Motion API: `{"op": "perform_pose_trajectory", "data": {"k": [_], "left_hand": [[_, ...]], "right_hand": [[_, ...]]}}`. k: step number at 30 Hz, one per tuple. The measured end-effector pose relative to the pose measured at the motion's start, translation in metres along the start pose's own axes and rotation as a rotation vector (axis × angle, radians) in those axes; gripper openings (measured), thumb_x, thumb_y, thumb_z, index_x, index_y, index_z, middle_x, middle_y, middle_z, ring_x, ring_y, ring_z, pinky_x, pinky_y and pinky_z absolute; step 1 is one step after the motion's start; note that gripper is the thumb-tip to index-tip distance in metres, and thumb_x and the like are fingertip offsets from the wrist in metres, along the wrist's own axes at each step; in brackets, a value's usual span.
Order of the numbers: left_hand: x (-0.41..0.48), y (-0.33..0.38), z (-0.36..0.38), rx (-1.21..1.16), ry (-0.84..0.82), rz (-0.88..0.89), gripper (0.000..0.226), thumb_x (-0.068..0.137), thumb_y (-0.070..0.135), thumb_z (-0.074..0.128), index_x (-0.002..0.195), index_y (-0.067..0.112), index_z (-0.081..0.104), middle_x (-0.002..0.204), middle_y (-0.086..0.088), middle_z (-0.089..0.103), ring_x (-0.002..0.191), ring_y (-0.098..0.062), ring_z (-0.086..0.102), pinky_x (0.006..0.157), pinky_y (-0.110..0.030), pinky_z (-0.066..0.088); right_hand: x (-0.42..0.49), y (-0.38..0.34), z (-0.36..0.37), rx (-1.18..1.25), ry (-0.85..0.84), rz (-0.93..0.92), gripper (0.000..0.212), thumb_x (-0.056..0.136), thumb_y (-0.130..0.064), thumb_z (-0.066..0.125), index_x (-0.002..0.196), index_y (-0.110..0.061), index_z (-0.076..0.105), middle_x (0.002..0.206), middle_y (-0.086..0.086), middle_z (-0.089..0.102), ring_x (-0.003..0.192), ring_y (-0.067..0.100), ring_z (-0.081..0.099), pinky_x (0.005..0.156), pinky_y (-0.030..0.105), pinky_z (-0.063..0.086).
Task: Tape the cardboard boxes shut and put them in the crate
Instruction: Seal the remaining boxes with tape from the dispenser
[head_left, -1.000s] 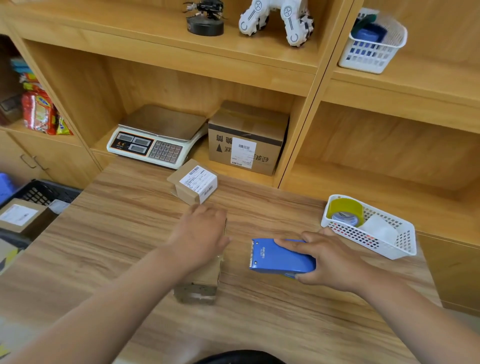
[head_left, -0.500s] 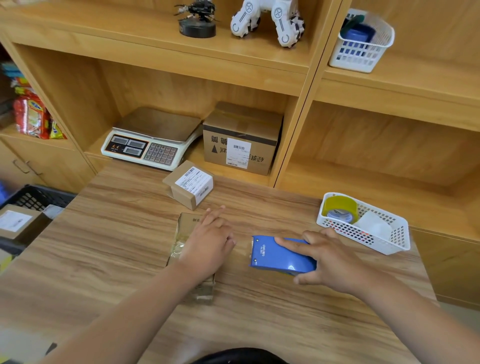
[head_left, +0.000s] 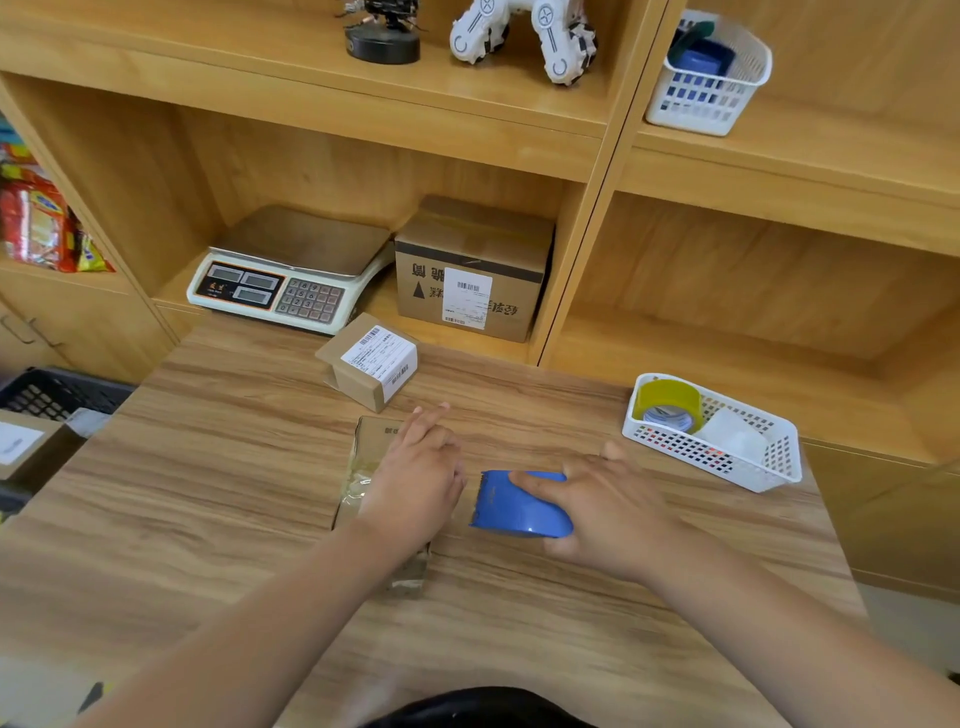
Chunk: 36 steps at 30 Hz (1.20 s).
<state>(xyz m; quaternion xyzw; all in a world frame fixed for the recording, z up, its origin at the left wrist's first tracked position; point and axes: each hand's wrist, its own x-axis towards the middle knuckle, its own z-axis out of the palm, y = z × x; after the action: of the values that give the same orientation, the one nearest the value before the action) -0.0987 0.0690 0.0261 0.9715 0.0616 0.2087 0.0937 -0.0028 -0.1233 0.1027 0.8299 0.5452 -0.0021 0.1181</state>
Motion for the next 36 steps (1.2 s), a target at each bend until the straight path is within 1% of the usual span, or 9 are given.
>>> {"op": "perform_pose_trajectory", "data": {"k": [2, 4, 12, 18, 23, 28, 30, 33, 36], "left_hand": [[0.001, 0.001, 0.0, 0.028, 0.008, 0.008, 0.017, 0.065, 0.014, 0.081, 0.062, 0.018, 0.064, 0.085, 0.0, 0.066, 0.124, -0.021, 0.037, 0.109, -0.033, 0.02], [0.001, 0.001, 0.001, 0.027, 0.019, 0.01, 0.017, 0.065, 0.013, 0.081, 0.061, 0.017, 0.065, 0.085, 0.0, 0.066, 0.124, -0.021, 0.038, 0.109, -0.034, 0.021], [0.003, 0.004, 0.001, 0.041, -0.02, 0.032, 0.022, 0.057, 0.013, 0.085, 0.055, 0.022, 0.065, 0.083, 0.001, 0.067, 0.121, -0.022, 0.042, 0.108, -0.036, 0.024], [0.004, 0.009, -0.001, 0.039, -0.06, 0.039, 0.027, 0.054, 0.015, 0.086, 0.052, 0.027, 0.062, 0.083, 0.003, 0.067, 0.117, -0.026, 0.056, 0.11, -0.038, 0.031], [0.0, 0.003, -0.004, 0.005, 0.005, 0.03, 0.027, 0.059, 0.011, 0.083, 0.053, 0.025, 0.061, 0.085, 0.003, 0.067, 0.122, -0.02, 0.043, 0.106, -0.036, 0.036], [0.0, -0.005, 0.001, -0.094, 0.013, -0.018, 0.038, 0.057, 0.001, 0.082, 0.05, 0.026, 0.054, 0.088, 0.003, 0.067, 0.124, -0.017, 0.035, 0.104, -0.035, 0.036], [0.0, -0.005, 0.001, -0.093, -0.007, -0.011, 0.037, 0.06, 0.002, 0.081, 0.05, 0.026, 0.055, 0.089, 0.003, 0.067, 0.125, -0.016, 0.034, 0.105, -0.036, 0.036], [-0.001, -0.006, -0.001, -0.144, -0.018, -0.03, 0.028, 0.074, 0.003, 0.074, 0.057, 0.021, 0.06, 0.093, 0.0, 0.068, 0.127, -0.016, 0.032, 0.101, -0.044, 0.04], [-0.004, -0.008, 0.001, -0.245, -0.056, -0.091, 0.022, 0.088, 0.006, 0.057, 0.071, 0.017, 0.064, 0.107, 0.001, 0.065, 0.136, -0.011, 0.024, 0.11, -0.033, 0.025]], "right_hand": [[0.003, -0.004, -0.003, 0.062, -0.014, 0.047, 0.066, 0.082, -0.057, 0.051, 0.143, -0.046, 0.029, 0.107, 0.0, 0.059, 0.1, 0.021, 0.053, 0.075, 0.032, 0.016], [0.004, -0.008, -0.006, 0.062, -0.007, 0.063, 0.065, 0.083, -0.056, 0.05, 0.143, -0.045, 0.028, 0.109, -0.001, 0.059, 0.101, 0.021, 0.052, 0.075, 0.033, 0.017], [0.01, -0.007, -0.011, 0.149, -0.05, 0.101, 0.061, 0.079, -0.054, 0.053, 0.137, -0.047, 0.039, 0.103, -0.006, 0.061, 0.1, 0.018, 0.055, 0.079, 0.035, 0.024], [0.013, -0.003, -0.008, 0.164, -0.102, 0.102, 0.058, 0.076, -0.053, 0.052, 0.132, -0.046, 0.042, 0.108, -0.009, 0.065, 0.098, 0.019, 0.057, 0.076, 0.035, 0.023], [0.009, 0.012, 0.012, 0.11, -0.12, 0.12, 0.045, 0.073, -0.049, 0.057, 0.116, -0.037, 0.055, 0.107, -0.01, 0.064, 0.099, 0.02, 0.059, 0.072, 0.033, 0.028], [-0.01, 0.032, 0.048, 0.02, -0.245, 0.291, 0.069, 0.085, -0.068, 0.044, 0.146, -0.042, 0.025, 0.131, 0.003, 0.051, 0.118, 0.024, 0.049, 0.091, 0.034, 0.03], [-0.014, 0.029, 0.07, -0.01, -0.275, 0.335, 0.062, 0.096, -0.057, 0.033, 0.151, -0.037, 0.012, 0.134, 0.008, 0.044, 0.119, 0.026, 0.045, 0.093, 0.035, 0.029], [-0.02, 0.022, 0.096, 0.071, -0.379, 0.41, 0.07, 0.098, -0.025, 0.04, 0.152, -0.031, -0.004, 0.138, 0.012, 0.035, 0.124, 0.029, 0.038, 0.096, 0.036, 0.03], [-0.023, 0.014, 0.111, 0.127, -0.406, 0.455, 0.075, 0.095, -0.011, 0.038, 0.152, -0.03, -0.006, 0.139, 0.014, 0.034, 0.124, 0.031, 0.041, 0.102, 0.036, 0.032]]}}
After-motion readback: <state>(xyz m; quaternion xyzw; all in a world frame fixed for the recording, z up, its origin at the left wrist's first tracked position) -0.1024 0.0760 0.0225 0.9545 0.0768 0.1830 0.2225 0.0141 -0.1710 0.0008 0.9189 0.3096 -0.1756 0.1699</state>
